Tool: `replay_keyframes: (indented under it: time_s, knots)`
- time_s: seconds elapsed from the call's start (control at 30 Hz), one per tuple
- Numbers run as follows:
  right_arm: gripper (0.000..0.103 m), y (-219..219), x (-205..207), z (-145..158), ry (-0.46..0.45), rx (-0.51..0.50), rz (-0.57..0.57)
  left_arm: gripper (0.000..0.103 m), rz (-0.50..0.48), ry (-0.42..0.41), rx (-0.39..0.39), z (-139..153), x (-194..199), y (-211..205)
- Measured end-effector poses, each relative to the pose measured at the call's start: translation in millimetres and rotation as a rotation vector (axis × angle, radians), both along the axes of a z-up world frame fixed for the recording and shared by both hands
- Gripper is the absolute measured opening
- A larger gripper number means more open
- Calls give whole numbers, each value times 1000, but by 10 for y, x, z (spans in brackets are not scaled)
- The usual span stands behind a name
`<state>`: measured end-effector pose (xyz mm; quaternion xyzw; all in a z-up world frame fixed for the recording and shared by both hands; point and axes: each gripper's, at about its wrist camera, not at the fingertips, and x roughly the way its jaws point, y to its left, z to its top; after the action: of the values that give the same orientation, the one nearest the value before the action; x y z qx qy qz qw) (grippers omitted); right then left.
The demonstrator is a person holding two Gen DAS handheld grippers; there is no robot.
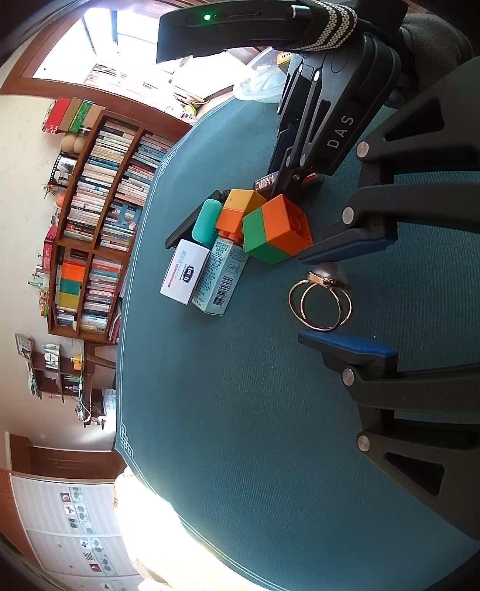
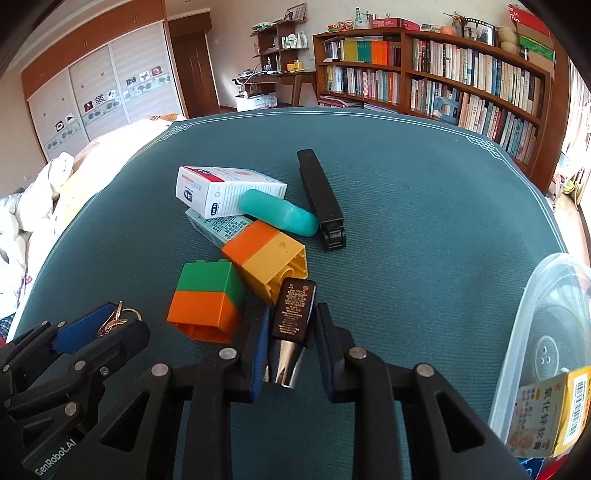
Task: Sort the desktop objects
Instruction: 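Grasp the gold ring with the left gripper while the right gripper grasps the dark lipstick, then carry the ring and lipstick over the clear bowl and lower them inside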
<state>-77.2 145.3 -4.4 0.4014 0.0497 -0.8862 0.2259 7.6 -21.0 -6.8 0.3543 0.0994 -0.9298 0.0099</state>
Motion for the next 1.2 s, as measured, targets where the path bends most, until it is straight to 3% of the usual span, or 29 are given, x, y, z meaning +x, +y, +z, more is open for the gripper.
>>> replay_keyframes:
  time_s: [0.73, 0.87, 1.2]
  knots:
    - [22, 256, 482, 381, 76, -128, -4, 40, -27, 12, -48, 124, 38, 175]
    - [22, 413, 510, 430, 59, -178, -29, 40, -54, 12, -51, 162, 63, 274]
    - [22, 817, 635, 566, 116, -189, -120, 40, -125, 49, -46, 401, 100, 495]
